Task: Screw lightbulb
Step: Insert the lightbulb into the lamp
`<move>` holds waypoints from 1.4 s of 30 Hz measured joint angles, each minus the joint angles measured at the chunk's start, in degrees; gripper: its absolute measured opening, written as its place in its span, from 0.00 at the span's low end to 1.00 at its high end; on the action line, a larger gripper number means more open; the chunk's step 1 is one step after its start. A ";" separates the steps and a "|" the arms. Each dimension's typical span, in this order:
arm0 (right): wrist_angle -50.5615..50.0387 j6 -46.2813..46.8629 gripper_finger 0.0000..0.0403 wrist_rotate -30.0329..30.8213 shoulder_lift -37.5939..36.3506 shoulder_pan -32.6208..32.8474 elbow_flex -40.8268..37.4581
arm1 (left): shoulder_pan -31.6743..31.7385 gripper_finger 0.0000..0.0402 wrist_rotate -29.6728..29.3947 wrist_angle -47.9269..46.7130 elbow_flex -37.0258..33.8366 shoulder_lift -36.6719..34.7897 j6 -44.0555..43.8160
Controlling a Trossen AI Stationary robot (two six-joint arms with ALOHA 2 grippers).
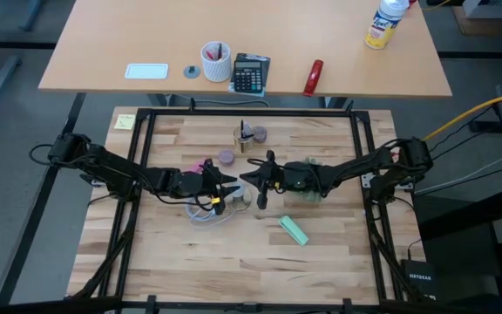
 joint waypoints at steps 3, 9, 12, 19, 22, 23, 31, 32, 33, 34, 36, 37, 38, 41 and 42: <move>0.85 0.07 0.01 -0.60 0.69 0.00 0.01 | -0.01 0.32 0.00 0.01 0.00 -0.01 0.01; 1.96 0.50 0.03 -1.99 1.95 0.02 0.00 | 0.00 0.32 -0.02 -0.04 0.00 -0.02 0.01; 1.61 0.54 0.03 -2.01 1.95 0.02 0.02 | 0.00 0.32 -0.02 -0.06 0.02 -0.02 0.02; 0.92 0.61 0.03 -1.01 1.95 0.02 0.02 | 0.00 0.32 -0.02 -0.08 0.06 -0.02 0.02; -1.83 0.59 0.03 3.79 1.95 0.02 0.02 | -0.02 0.32 -0.02 -0.08 0.07 -0.02 0.02; -2.72 0.59 0.03 4.76 1.95 0.02 0.02 | -0.02 0.32 -0.02 -0.08 0.07 -0.02 0.02; -5.54 1.63 0.01 2.64 1.95 0.02 0.02 | -0.02 0.32 -0.04 -0.08 0.07 -0.02 0.02; -5.58 1.69 0.02 2.02 1.95 0.02 0.02 | -0.02 0.32 -0.04 -0.08 0.07 -0.02 0.02; -5.73 1.70 0.02 1.32 1.95 0.02 0.02 | -0.02 0.32 -0.04 -0.08 0.07 -0.02 0.02; -5.89 1.73 0.03 0.79 1.95 0.02 0.02 | -0.02 0.32 -0.06 -0.07 0.07 -0.02 0.02; -6.14 1.75 0.03 -0.24 1.95 0.02 0.02 | -0.02 0.32 -0.07 -0.08 0.07 -0.02 0.02; -6.22 1.86 0.03 -0.55 1.95 0.02 0.02 | -0.02 0.32 -0.07 -0.06 0.07 -0.02 0.02; -6.28 2.03 0.03 -0.88 1.95 0.02 0.02 | -0.02 0.32 -0.07 -0.08 0.07 -0.02 0.02; -6.28 2.27 0.03 -1.57 1.95 0.04 0.02 | -0.02 0.32 -0.09 -0.08 0.07 -0.02 0.02; -6.20 2.29 0.03 -1.57 1.95 0.09 0.02 | -0.02 0.32 -0.09 -0.08 0.07 -0.02 0.02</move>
